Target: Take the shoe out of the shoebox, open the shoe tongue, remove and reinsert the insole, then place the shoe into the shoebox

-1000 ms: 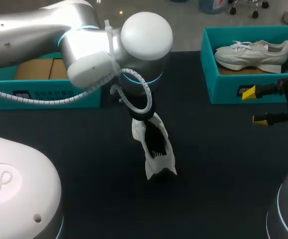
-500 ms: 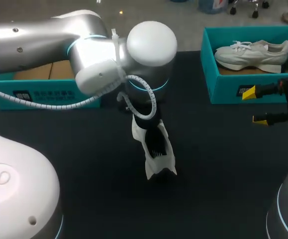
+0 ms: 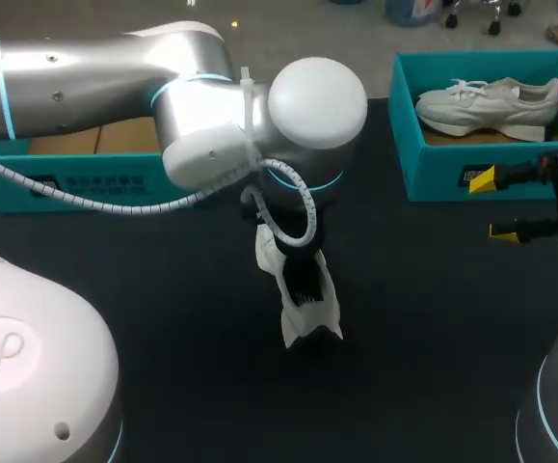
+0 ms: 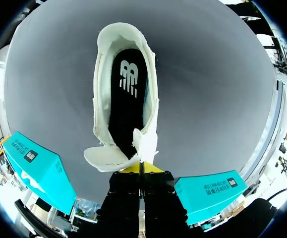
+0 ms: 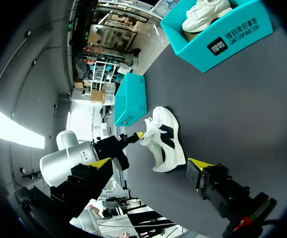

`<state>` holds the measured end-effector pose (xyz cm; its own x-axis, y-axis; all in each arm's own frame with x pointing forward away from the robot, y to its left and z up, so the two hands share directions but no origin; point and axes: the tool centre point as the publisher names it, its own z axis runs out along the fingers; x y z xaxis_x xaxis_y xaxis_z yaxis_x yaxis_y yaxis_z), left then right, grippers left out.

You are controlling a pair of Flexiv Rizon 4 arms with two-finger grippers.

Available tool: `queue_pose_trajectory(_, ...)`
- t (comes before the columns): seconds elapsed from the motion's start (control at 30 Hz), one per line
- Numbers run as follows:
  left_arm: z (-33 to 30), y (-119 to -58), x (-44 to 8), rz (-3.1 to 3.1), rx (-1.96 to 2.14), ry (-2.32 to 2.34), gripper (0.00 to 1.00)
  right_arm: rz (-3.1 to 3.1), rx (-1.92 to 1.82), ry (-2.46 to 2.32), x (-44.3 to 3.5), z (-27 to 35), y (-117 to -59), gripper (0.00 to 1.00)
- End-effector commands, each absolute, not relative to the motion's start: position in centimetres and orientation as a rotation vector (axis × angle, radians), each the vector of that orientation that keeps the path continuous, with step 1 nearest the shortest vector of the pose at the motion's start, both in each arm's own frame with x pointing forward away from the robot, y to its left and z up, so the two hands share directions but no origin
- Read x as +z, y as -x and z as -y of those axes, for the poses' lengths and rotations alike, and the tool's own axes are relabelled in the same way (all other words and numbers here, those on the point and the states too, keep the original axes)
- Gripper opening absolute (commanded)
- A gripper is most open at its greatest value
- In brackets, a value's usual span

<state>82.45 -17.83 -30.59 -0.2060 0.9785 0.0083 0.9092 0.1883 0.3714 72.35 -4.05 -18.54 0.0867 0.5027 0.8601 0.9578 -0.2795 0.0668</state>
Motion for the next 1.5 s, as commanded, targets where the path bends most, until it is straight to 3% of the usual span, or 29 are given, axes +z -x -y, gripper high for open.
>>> queue_pose_trajectory(0.03, 17.6, -82.1, -30.6, -2.223, 0.43, -1.831, 0.0, 1.436, -1.111, 1.843, -18.5, 4.0, -72.3, 1.0)
queue_pose_trajectory(0.3, 18.0, -80.9, -31.3, -2.198, 0.456, -1.904, 0.0, 1.436, -1.111, 1.843, -18.5, 4.0, -72.3, 1.0)
queue_pose_trajectory(0.57, 18.0, -83.7, -28.4, -2.214, 0.419, -1.791, 0.0, 1.436, -1.111, 1.843, -18.5, 4.0, -72.3, 1.0)
queue_pose_trajectory(1.0, 23.5, -87.0, -31.2, -2.236, 0.308, -1.821, 0.0, 1.436, -1.111, 1.843, -18.5, 4.0, -72.3, 1.0)
queue_pose_trajectory(1.5, 22.0, -84.2, -31.7, -2.201, 0.275, -1.993, 0.0, 1.436, -1.111, 1.843, -18.5, 4.0, -72.3, 1.0)
